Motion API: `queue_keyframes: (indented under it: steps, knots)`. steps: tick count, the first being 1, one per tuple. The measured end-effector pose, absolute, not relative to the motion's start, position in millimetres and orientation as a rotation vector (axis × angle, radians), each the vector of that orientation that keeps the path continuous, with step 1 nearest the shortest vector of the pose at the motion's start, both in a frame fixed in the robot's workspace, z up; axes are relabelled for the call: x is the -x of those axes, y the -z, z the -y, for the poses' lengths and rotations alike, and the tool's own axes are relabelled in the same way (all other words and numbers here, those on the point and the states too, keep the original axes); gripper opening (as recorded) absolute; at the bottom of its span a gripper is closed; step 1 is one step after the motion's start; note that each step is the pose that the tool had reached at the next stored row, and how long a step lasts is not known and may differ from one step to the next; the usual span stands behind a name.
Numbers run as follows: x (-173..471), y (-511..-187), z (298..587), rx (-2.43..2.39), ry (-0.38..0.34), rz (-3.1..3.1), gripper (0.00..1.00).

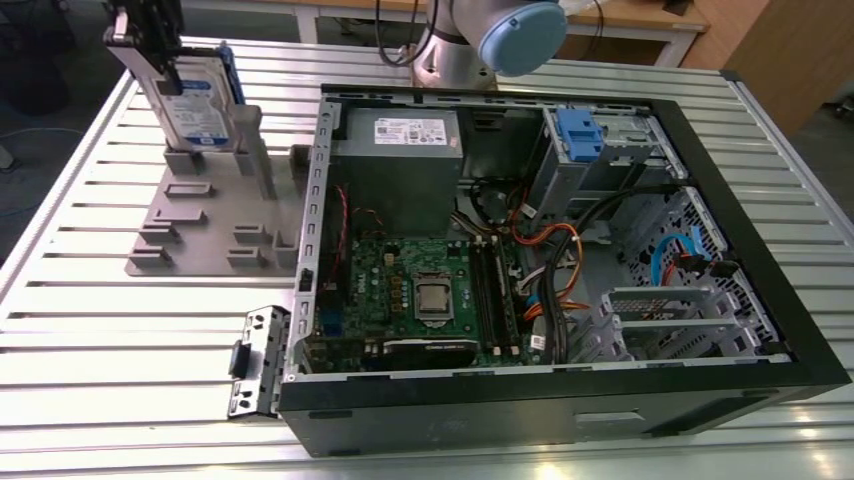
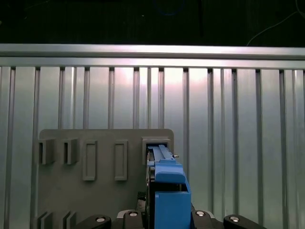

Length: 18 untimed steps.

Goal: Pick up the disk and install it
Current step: 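Pick up the disk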

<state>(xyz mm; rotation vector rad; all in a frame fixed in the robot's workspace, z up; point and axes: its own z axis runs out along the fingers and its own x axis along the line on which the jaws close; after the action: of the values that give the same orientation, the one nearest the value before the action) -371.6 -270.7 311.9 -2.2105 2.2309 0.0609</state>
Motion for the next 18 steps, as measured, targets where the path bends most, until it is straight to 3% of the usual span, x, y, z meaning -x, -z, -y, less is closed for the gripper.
queue_keyframes:
  steps: [18]
  knots:
    - [372, -326, 271, 2.211, -0.061, -2.231, 0.36]
